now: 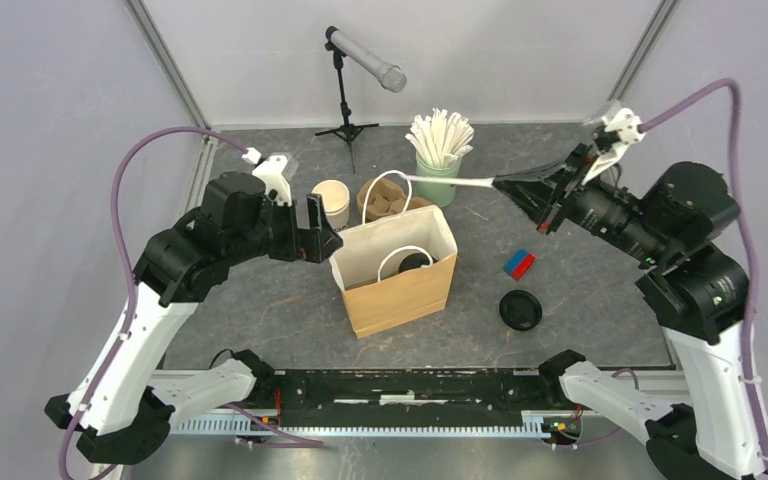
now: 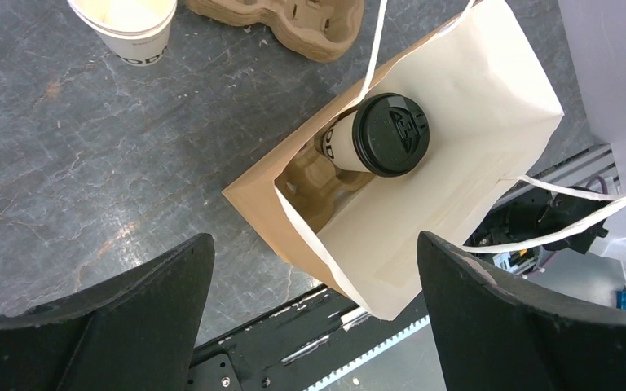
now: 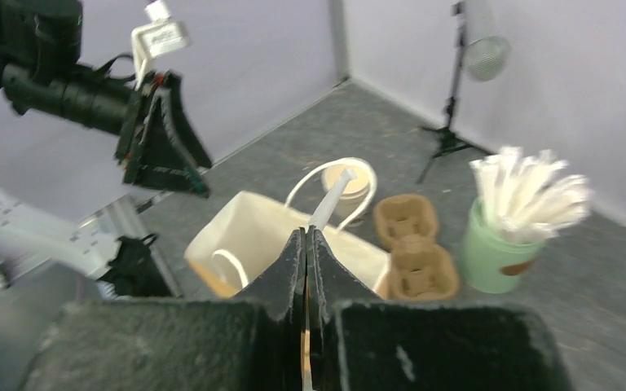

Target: Pack the takeout coffee

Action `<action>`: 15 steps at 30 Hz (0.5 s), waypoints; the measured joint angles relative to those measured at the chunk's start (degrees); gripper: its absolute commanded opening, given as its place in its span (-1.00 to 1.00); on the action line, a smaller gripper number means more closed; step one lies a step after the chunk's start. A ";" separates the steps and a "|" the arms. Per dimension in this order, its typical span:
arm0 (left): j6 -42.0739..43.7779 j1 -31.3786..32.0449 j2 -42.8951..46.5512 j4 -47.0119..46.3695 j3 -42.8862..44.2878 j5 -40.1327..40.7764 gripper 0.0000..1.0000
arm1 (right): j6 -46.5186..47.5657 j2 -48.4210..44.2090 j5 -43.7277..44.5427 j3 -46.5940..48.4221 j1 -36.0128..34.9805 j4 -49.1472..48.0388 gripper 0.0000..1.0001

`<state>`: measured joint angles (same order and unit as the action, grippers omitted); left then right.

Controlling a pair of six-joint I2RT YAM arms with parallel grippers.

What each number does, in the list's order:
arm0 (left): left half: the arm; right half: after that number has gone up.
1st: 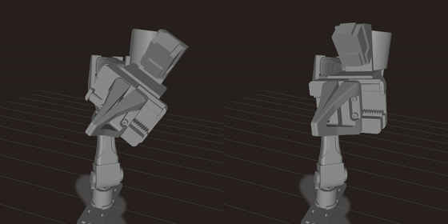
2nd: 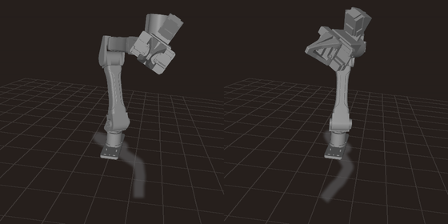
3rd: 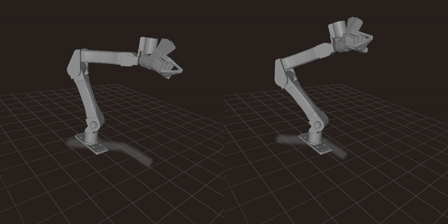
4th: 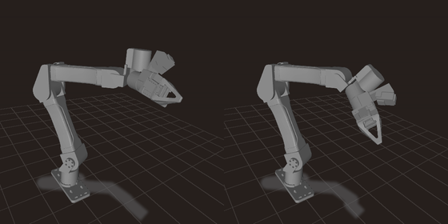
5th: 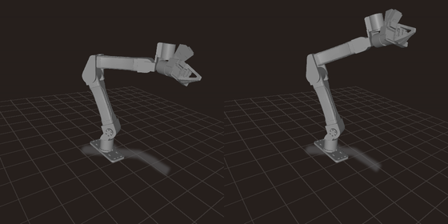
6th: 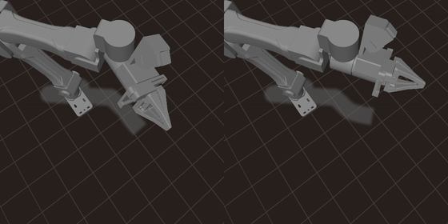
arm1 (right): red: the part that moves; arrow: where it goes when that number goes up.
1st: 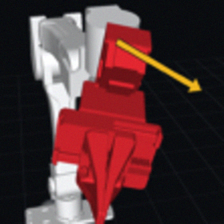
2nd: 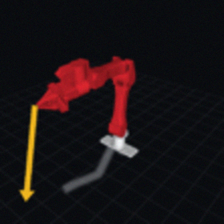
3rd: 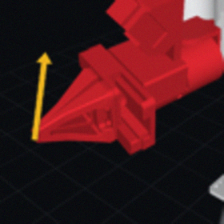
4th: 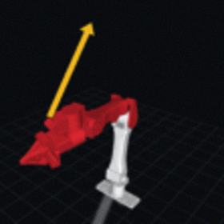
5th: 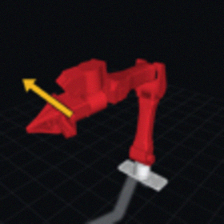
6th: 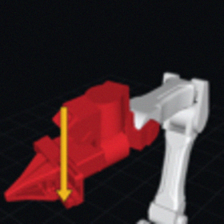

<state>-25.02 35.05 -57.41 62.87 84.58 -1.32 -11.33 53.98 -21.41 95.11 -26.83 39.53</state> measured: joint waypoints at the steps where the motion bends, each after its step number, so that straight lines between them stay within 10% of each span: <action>1: 0.00 0.00 0.33 -0.02 0.00 0.37 1.00 | -0.85 -0.07 -2.14 -1.33 0.00 -1.03 -1.00; 15: 0.00 0.00 3.85 -0.52 -0.07 3.02 1.00 | -5.53 2.38 -17.64 -12.48 0.00 -4.72 -1.00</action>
<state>-25.02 35.05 -53.56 62.35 84.51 1.69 -16.86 56.36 -39.05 82.63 -26.83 34.81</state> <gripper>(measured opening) 0.994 0.007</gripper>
